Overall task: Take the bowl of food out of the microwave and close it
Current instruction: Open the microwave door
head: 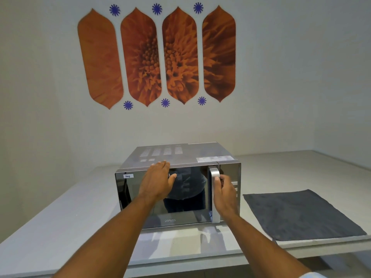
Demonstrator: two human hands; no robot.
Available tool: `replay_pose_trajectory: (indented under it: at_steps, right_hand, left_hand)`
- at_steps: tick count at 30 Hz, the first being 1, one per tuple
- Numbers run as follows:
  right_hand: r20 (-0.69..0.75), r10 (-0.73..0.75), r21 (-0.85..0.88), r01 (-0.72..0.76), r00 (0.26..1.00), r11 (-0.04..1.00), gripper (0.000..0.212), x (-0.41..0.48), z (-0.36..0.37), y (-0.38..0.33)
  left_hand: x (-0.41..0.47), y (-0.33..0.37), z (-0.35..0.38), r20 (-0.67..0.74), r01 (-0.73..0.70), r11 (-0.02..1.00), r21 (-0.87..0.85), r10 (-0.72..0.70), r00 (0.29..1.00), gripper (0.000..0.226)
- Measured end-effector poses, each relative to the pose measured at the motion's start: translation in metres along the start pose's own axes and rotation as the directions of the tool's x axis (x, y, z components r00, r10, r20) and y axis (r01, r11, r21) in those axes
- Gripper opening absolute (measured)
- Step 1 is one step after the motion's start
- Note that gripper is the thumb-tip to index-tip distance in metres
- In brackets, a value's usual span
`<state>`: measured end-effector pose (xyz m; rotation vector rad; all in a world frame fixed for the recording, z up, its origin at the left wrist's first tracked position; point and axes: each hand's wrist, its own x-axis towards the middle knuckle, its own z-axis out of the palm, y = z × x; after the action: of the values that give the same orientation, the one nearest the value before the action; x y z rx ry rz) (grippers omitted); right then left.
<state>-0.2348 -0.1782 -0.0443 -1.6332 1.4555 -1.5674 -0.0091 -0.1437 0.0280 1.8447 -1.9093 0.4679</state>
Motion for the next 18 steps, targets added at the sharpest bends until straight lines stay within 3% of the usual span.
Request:
replay_pose_trajectory:
  at_steps: [8, 11, 15, 18]
  right_hand:
    - [0.196, 0.091, 0.11, -0.114, 0.976, 0.987, 0.032, 0.012, 0.002, 0.011]
    - [0.192, 0.083, 0.068, -0.098, 0.978, 0.993, 0.035, 0.011, 0.002, 0.01]
    - [0.178, 0.071, 0.036, -0.078, 0.982, 0.996, 0.035, 0.007, 0.002, 0.007]
    - [0.17, 0.08, 0.032, -0.086, 0.982, 0.996, 0.032, 0.006, 0.0, 0.003]
  left_hand:
    - [0.002, -0.002, 0.019, -0.025, 0.041, 0.999, -0.006, -0.041, 0.999, 0.055]
    - [0.001, -0.003, 0.021, -0.034, 0.064, 0.997, -0.039, -0.065, 0.997, 0.049]
    - [-0.003, -0.007, 0.023, -0.049, 0.042, 0.998, -0.045, -0.044, 0.998, 0.067]
    - [0.002, -0.008, 0.022, -0.055, 0.038, 0.998, -0.042, -0.04, 0.998, 0.064]
